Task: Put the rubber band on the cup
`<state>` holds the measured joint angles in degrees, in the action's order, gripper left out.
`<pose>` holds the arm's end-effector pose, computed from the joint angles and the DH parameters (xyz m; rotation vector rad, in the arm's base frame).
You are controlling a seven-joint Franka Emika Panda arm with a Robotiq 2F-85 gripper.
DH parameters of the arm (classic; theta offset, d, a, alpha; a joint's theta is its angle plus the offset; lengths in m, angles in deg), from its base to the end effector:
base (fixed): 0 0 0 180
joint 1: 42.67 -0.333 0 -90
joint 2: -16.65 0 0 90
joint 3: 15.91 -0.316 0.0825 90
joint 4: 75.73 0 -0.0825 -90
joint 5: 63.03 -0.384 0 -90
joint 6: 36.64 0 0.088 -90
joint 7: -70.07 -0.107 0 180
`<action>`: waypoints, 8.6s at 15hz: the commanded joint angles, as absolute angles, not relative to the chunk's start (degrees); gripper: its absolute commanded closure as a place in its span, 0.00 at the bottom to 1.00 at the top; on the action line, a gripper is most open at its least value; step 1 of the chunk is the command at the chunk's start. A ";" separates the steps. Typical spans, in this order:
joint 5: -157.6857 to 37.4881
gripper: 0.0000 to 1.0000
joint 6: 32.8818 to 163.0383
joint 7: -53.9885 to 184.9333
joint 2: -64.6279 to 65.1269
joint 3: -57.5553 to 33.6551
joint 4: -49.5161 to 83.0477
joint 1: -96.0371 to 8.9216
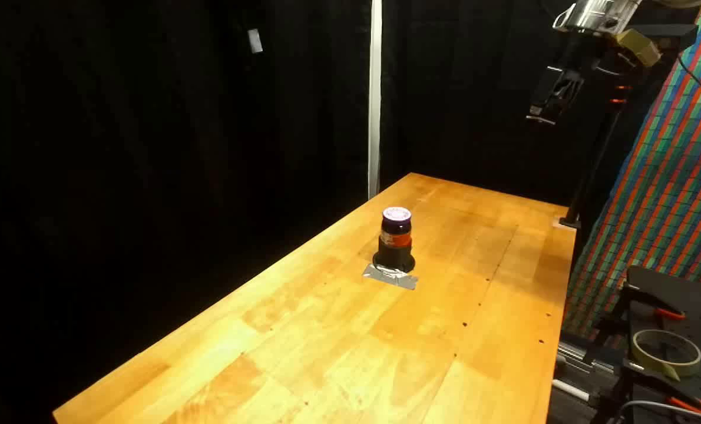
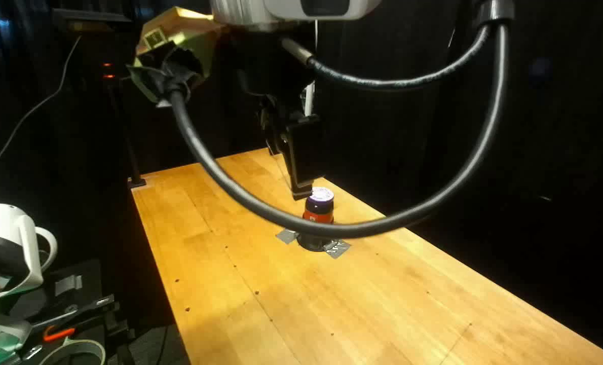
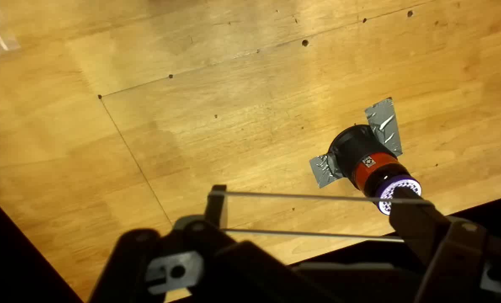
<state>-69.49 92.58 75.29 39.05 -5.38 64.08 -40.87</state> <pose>0.4334 -0.0948 0.4637 -2.9786 0.2691 -0.3301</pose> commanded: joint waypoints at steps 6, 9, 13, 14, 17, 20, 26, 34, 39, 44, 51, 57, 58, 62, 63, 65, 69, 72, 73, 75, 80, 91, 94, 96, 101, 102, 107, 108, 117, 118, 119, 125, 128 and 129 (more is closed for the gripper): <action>-69.96 0.00 92.38 75.65 39.14 -6.32 63.25 -39.85; -69.96 0.00 92.38 75.65 39.14 -6.32 63.25 -39.85; -67.40 0.00 91.77 69.35 31.97 -12.39 56.42 -41.50; -66.13 0.00 91.98 67.06 29.69 -14.39 54.27 -41.77; -59.09 0.00 92.48 57.52 22.28 -20.30 47.05 -42.31; -48.64 0.00 94.62 45.90 13.19 -23.45 38.77 -43.66; -41.91 0.00 96.61 37.64 -3.97 -19.80 24.53 -49.76; -55.52 0.00 95.00 48.47 -17.02 -19.26 13.98 -50.07; -58.67 0.00 93.12 51.57 -19.29 -17.87 13.31 -50.30; -58.82 0.00 92.08 52.98 -19.61 -17.34 14.86 -50.09; -60.09 0.00 92.28 55.22 -16.58 -17.89 20.36 -49.60; -62.47 0.00 95.78 55.56 -12.36 -17.92 27.09 -48.76; -63.08 0.00 96.70 55.77 -11.72 -18.02 28.33 -48.57; -65.32 0.00 99.49 57.16 -9.93 -18.37 32.31 -48.12; -65.92 0.00 100.08 57.67 -9.42 -18.49 33.41 -47.97; -66.88 0.00 101.43 58.43 -8.67 -18.62 35.31 -47.71; -68.03 0.00 104.25 59.29 -7.09 -18.56 38.98 -47.28; -68.98 0.25 109.62 59.38 -5.91 -18.54 41.91 -46.94; -69.67 0.25 112.54 59.33 -5.63 -18.73 42.94 -46.85; -70.60 0.41 116.75 59.62 -4.92 -19.11 45.02 -46.96; -72.57 0.80 123.21 60.97 -3.44 -20.20 49.49 -46.23; -78.11 0.91 159.77 63.62 -6.57 -36.33 59.26 -32.55; -73.45 0.92 167.94 61.54 -8.43 -40.82 61.76 -27.27; -71.32 0.92 170.68 61.83 -9.29 -41.39 63.03 -25.56; -64.15 0.92 174.14 57.80 -10.18 -34.23 64.50 -29.00; -62.49 0.92 174.96 56.87 -10.34 -33.73 64.65 -28.80; -55.52 0.92 180.93 53.39 -11.05 -31.64 66.08 -27.88; -54.10 0.93 181.85 52.72 -11.07 -31.27 66.50 -27.58; -36.06 0.93 198.05 47.53 -14.74 -28.77 68.07 -22.67; -34.30 0.93 199.99 47.20 -15.41 -28.13 67.85 -22.55; -32.35 0.93 201.53 46.81 -16.16 -27.52 67.52 -22.40; -23.60 0.84 204.33 42.78 -17.96 -24.54 66.57 -21.59; -18.99 0.55 195.99 35.30 -14.91 -24.21 67.28 -20.35; -16.01 0.48 191.88 32.64 -13.49 -24.30 67.37 -19.59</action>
